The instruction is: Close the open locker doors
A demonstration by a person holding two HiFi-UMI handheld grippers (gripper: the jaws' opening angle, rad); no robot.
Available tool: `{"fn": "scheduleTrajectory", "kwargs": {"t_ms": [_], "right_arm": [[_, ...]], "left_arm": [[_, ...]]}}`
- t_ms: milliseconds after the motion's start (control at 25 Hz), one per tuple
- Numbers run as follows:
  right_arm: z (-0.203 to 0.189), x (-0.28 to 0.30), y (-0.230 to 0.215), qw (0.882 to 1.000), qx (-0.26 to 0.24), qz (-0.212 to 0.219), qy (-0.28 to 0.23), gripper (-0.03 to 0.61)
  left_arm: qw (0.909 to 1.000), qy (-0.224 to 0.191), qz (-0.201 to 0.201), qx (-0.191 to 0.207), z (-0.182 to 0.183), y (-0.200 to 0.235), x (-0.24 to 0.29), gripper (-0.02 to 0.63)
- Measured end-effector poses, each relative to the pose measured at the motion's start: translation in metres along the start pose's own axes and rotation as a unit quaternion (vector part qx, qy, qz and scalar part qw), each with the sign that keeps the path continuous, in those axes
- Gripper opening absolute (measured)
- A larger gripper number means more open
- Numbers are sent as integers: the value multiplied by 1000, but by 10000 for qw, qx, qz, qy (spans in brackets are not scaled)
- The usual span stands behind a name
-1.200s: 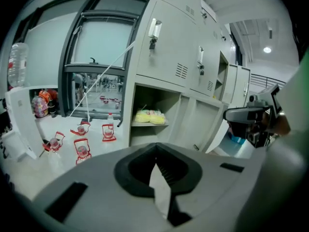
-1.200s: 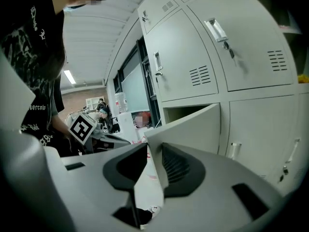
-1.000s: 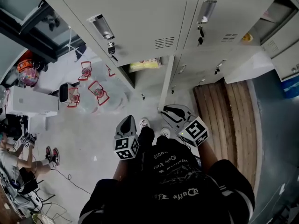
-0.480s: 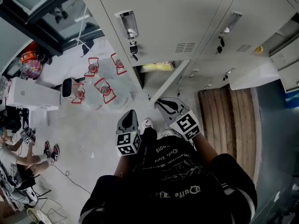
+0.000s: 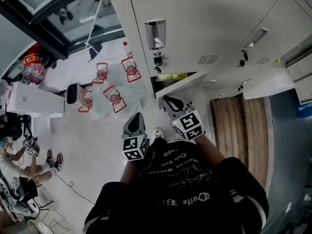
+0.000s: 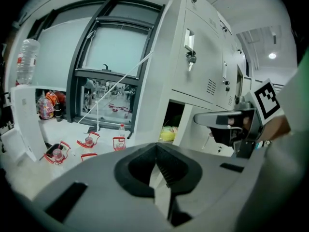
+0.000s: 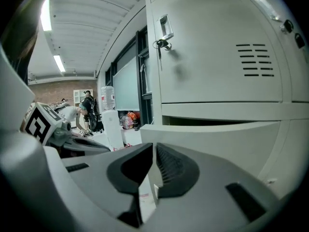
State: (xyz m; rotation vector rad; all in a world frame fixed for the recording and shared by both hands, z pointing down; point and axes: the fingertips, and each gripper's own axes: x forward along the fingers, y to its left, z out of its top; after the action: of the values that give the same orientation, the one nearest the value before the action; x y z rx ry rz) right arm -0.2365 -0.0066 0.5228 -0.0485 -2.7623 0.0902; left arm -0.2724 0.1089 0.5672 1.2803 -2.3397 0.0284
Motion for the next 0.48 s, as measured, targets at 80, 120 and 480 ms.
{"fn": "scheduleTrajectory", "kwargs": {"t_ms": [80,120,480], "right_arm": [[2,10,-7,9997,155,-169,-21,26],[2,14,-10,9994,231,-248,-33,25],[15,47,-34,9958,425,-806,-116,25]], "left_arm": [[10000,-2,-31,10,2,8,6,8],[10000,10,-55,22,3,12,9,8],[9992,84,-365,105,13,32,33,8]]}}
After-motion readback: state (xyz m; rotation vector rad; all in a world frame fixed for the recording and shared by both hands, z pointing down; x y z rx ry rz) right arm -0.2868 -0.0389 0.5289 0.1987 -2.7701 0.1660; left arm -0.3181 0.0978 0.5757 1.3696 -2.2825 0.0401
